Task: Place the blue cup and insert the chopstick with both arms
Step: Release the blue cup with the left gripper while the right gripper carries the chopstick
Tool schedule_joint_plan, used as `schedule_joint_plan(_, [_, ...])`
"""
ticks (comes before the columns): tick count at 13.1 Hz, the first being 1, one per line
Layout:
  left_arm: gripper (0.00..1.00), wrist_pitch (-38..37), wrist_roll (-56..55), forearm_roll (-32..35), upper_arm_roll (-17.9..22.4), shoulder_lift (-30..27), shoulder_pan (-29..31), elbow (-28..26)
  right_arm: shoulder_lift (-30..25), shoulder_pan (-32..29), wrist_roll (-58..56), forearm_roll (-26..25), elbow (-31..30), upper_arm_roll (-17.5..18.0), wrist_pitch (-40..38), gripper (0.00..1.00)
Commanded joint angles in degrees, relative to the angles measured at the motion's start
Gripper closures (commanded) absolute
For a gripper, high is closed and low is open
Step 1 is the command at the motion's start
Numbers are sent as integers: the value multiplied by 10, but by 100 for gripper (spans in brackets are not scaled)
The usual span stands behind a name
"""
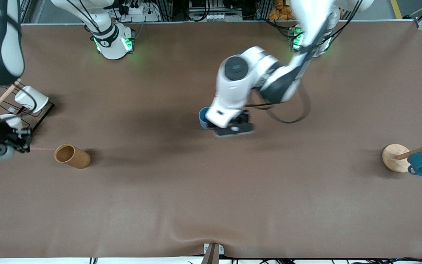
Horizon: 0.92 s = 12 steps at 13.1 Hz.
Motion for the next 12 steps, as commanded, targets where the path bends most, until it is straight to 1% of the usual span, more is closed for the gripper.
schedule_joint_plan(1, [0,-60,47,7,-5,-99,64,-24,-37,32,2,61,-18,2,-8,100])
schedule_joint_plan(3, [0,-96,99,4,-11,-142,132,-24,-41,60,-10,81,-15,4,-6,100])
schedule_joint_plan(4, [0,-114,120,4,-9,-157,149,-24,-61,81,-15,97,-17,14,-5,100])
schedule_joint_plan(5, [0,-130,142,4,-8,-165,167,-23,-67,101,-9,101,-17,23,-5,100])
schedule_joint_plan(6, [0,-139,162,3,-9,-180,189,-23,-69,125,-8,100,-17,33,-1,100])
schedule_joint_plan(7, [0,-155,171,2,-8,-188,198,-22,-69,147,-7,101,-17,38,3,100])
schedule_joint_plan(9, [0,-200,197,-2,-8,-207,227,-17,-67,204,12,93,-19,38,24,100])
schedule_joint_plan(11, [0,-216,267,-37,-7,-217,283,-17,-60,250,48,88,-22,37,49,100])
schedule_joint_plan(12, [0,-218,320,-68,-4,-220,311,-17,-56,269,70,72,-28,38,63,100])
